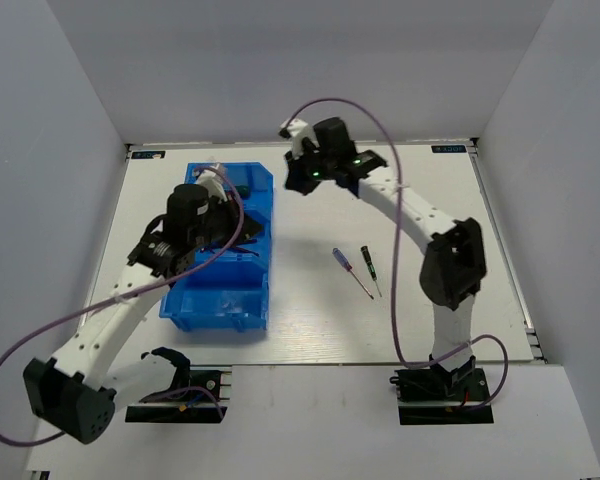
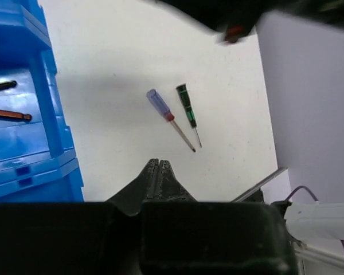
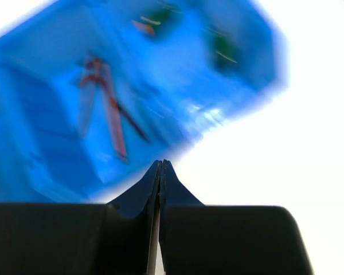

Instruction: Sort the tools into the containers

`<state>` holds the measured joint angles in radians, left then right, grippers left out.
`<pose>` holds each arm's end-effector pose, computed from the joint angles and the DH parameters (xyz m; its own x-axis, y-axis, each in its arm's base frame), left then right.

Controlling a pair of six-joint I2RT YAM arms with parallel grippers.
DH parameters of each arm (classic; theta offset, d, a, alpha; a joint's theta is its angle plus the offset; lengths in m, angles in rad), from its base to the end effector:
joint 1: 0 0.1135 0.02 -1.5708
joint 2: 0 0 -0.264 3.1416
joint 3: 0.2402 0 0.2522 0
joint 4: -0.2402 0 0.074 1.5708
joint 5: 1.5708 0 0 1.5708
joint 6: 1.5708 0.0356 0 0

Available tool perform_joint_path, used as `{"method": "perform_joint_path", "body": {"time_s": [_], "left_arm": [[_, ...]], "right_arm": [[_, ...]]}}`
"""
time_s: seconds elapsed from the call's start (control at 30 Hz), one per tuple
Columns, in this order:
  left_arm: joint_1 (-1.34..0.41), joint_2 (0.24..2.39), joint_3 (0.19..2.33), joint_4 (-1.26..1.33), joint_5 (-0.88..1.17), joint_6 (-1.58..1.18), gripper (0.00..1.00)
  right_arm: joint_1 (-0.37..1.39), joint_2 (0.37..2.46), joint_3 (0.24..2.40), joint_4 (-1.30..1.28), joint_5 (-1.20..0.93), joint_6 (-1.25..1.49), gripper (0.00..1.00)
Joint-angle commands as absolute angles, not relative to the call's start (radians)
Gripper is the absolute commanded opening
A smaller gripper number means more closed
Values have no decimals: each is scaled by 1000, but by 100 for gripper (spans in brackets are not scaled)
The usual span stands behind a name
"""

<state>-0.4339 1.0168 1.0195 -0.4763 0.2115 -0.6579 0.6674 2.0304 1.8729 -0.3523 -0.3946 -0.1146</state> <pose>0.1990 -0.1004 0.3490 -0.6824 -0.3427 -0.6456 0.2064 0.7571 -0.6199 0.3699 0.3089 0.3188 -0.2853 -0.3592 -0.8886 -0.8733 0.4795 0.0866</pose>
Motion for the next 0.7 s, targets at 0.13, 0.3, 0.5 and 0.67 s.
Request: {"method": "perform_joint_path", "body": {"time_s": [0.13, 0.3, 0.5, 0.67], "left_arm": [[-514, 1267, 1106, -506, 261, -649, 0], [-621, 1509, 1282, -641, 167, -715, 44], [-710, 1647, 1381, -681, 84, -793, 77], [-750, 1647, 1381, -663, 63, -825, 77]], "right_arm": [[479, 1863, 1662, -897, 32, -181, 0], [437, 1755, 1378, -885, 41, -201, 50], [434, 1770, 1260, -824, 25, -157, 54], [437, 1804, 1250, -761, 12, -111, 51]]}}
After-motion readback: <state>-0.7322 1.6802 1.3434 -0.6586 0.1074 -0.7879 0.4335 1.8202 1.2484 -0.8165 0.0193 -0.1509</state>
